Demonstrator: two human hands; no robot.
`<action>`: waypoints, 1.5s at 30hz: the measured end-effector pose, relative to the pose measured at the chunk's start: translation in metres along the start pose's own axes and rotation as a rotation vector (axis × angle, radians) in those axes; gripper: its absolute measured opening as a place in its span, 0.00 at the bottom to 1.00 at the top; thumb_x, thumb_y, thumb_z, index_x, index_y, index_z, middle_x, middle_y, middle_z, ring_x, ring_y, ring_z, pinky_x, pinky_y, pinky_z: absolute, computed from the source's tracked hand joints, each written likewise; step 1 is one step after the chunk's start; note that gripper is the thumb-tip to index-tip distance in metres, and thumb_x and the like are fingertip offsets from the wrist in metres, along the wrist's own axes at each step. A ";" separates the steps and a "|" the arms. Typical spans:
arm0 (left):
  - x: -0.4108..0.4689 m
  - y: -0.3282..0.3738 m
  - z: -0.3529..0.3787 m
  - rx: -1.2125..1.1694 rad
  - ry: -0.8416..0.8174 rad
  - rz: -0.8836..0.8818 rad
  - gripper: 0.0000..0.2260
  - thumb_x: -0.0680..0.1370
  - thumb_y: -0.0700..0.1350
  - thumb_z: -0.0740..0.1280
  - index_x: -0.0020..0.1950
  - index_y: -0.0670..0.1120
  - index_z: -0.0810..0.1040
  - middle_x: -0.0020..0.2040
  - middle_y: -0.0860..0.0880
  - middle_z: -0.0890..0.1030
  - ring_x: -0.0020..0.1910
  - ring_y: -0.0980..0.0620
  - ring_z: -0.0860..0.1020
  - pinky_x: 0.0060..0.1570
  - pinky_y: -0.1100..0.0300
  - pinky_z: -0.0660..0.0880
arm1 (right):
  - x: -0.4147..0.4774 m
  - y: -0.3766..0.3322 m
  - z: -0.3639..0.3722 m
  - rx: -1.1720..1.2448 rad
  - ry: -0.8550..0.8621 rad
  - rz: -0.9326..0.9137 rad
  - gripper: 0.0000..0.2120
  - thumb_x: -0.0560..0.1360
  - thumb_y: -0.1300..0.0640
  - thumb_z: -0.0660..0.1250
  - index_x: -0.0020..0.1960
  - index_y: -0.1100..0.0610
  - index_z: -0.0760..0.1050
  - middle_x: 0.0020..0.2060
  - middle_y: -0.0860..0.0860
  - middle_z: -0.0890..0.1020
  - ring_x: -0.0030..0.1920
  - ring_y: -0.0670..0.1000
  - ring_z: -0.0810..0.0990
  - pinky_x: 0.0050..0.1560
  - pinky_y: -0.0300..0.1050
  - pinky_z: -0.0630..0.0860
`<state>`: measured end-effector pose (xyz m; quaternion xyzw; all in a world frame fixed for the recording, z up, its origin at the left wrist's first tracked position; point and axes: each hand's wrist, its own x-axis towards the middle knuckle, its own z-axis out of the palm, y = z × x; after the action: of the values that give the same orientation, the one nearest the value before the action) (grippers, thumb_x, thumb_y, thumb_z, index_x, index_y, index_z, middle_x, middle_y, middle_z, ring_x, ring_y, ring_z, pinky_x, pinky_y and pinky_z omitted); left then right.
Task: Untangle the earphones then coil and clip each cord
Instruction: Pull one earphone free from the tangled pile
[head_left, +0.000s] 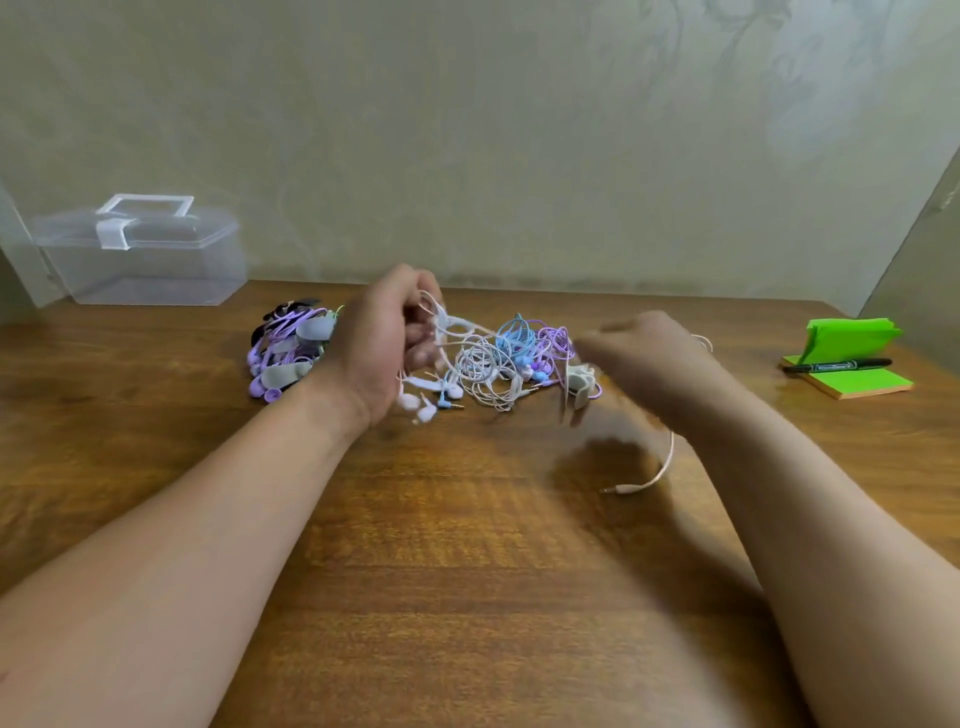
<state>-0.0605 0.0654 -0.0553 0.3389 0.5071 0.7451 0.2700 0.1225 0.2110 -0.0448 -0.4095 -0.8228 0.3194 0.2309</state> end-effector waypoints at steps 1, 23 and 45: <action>0.001 0.002 0.000 -0.070 0.016 0.006 0.13 0.75 0.42 0.54 0.31 0.47 0.67 0.28 0.50 0.61 0.24 0.53 0.57 0.29 0.58 0.55 | -0.002 0.001 0.004 -0.171 -0.068 -0.014 0.15 0.73 0.51 0.71 0.35 0.60 0.74 0.27 0.53 0.70 0.30 0.54 0.66 0.31 0.44 0.62; -0.009 0.000 0.014 0.306 -0.100 0.171 0.12 0.76 0.40 0.59 0.34 0.45 0.74 0.32 0.42 0.69 0.30 0.52 0.68 0.29 0.61 0.65 | -0.027 -0.026 0.034 0.335 -0.255 -0.494 0.11 0.80 0.49 0.67 0.49 0.58 0.79 0.44 0.61 0.82 0.42 0.56 0.78 0.48 0.57 0.75; -0.017 -0.011 0.024 0.539 -0.353 0.150 0.11 0.80 0.49 0.71 0.51 0.41 0.82 0.41 0.46 0.84 0.40 0.54 0.81 0.45 0.59 0.78 | -0.023 -0.031 0.012 0.806 -0.307 -0.268 0.14 0.85 0.59 0.57 0.40 0.54 0.65 0.27 0.48 0.59 0.26 0.48 0.54 0.27 0.38 0.52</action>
<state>-0.0308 0.0702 -0.0635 0.5583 0.6050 0.5318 0.1987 0.1110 0.1737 -0.0340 -0.1245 -0.7033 0.6386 0.2864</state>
